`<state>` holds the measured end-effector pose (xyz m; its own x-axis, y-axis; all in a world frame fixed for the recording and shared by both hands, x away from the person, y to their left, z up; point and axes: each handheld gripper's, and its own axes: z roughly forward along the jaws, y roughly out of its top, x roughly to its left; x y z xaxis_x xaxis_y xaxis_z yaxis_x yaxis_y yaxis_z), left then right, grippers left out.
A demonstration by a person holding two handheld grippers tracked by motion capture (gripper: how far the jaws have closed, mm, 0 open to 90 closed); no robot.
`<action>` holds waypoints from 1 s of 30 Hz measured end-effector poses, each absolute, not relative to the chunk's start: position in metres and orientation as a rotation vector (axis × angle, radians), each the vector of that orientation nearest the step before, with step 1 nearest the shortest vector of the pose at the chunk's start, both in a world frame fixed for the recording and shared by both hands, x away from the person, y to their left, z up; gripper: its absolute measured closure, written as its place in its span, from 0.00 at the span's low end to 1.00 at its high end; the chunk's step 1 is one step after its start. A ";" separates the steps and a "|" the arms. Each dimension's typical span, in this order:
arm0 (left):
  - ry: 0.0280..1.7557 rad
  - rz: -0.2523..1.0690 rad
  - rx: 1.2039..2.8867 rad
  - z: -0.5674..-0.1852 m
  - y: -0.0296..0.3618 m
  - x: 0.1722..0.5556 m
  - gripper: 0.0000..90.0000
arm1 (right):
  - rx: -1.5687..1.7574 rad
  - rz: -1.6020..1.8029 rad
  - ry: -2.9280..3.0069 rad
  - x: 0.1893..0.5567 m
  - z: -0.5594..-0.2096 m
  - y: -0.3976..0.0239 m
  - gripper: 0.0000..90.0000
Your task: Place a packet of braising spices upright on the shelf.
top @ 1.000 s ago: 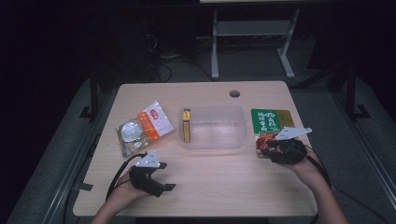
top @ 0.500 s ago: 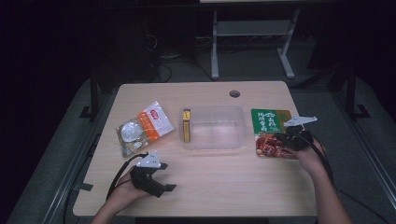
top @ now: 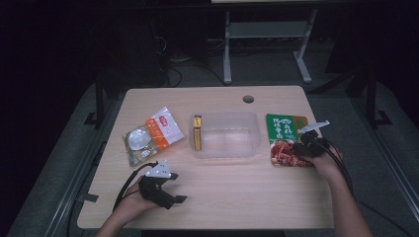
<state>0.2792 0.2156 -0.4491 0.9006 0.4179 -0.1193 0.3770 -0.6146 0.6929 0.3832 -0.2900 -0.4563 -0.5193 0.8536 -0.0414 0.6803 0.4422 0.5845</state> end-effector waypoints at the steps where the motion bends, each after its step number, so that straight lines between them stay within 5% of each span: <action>1: 0.564 0.069 2.300 -0.450 0.215 0.278 0.16 | 1.284 0.708 2.382 0.383 -0.457 -0.288 1.00; 30: 0.556 0.052 2.317 -0.451 0.215 0.278 0.16 | 0.950 0.674 2.644 0.356 -0.451 -0.236 1.00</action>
<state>0.2783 0.2148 -0.4511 0.9052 0.4066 -0.1236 0.3764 -0.6321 0.6773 0.3561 -0.2362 -0.4514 -0.7554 0.6506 -0.0774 0.5341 0.6799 0.5025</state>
